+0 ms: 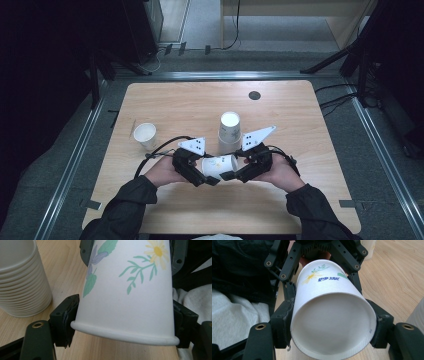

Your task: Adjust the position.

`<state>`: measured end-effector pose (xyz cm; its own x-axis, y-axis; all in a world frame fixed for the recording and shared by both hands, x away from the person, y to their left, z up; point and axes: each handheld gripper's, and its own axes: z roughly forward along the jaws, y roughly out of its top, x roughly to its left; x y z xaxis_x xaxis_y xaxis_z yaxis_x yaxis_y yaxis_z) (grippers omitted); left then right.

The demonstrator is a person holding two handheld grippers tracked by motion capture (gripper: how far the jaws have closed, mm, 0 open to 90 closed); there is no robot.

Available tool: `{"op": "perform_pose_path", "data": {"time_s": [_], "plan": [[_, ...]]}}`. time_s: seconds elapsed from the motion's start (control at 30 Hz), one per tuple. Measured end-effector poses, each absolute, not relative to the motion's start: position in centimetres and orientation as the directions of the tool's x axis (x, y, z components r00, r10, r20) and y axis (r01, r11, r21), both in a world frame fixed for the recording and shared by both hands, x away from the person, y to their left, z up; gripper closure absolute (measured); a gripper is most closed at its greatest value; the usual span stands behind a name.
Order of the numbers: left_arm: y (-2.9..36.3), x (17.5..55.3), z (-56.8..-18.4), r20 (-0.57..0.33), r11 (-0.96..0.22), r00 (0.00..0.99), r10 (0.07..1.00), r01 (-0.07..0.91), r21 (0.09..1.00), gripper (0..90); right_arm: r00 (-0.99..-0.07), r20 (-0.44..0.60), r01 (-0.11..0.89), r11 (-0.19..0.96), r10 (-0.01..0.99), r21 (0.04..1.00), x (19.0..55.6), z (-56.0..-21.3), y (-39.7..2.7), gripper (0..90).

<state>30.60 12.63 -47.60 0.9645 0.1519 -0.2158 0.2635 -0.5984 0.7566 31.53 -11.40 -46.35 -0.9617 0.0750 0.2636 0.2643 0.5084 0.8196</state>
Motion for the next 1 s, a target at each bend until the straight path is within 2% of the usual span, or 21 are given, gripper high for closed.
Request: {"op": "perform_pose_path", "data": {"time_s": [0.17, 0.23, 0.33, 0.47, 0.63, 0.8, 1.0], "plan": [[12.6, 30.7, -47.6, -0.218, -0.611, 0.963, 0.155, 0.267, 0.745, 24.7, -0.962, 0.263, 0.265, 0.507, 0.077, 0.820, 31.6, -46.5, -11.3, 33.9], [12.7, 30.7, -47.5, -0.214, -0.619, 0.964, 0.160, 0.267, 0.738, 24.6, -0.961, 0.264, 0.269, 0.512, 0.084, 0.816, 31.5, -46.6, -11.3, 27.8], [13.3, 30.8, -47.0, -0.202, -0.615, 0.963, 0.179, 0.270, 0.741, 24.6, -0.968, 0.227, 0.247, 0.529, 0.103, 0.812, 31.5, -46.7, -11.4, 23.7], [14.4, 31.0, -46.1, -0.197, -0.603, 0.959, 0.202, 0.280, 0.747, 24.6, -0.966, 0.232, 0.256, 0.551, 0.113, 0.794, 31.5, -47.0, -12.0, 23.4], [15.5, 31.1, -45.4, -0.209, -0.587, 0.954, 0.213, 0.296, 0.753, 24.6, -0.979, 0.155, 0.202, 0.600, 0.130, 0.774, 31.1, -47.2, -12.1, 23.0], [15.6, 31.2, -44.8, -0.210, -0.618, 0.953, 0.217, 0.301, 0.727, 24.6, -0.972, 0.185, 0.234, 0.584, 0.143, 0.777, 31.4, -47.2, -12.4, 23.2], [13.9, 31.8, -44.1, -0.196, -0.726, 0.961, 0.197, 0.277, 0.630, 24.6, -0.972, 0.173, 0.233, 0.574, 0.159, 0.785, 31.3, -47.3, -12.6, 23.2]]}}
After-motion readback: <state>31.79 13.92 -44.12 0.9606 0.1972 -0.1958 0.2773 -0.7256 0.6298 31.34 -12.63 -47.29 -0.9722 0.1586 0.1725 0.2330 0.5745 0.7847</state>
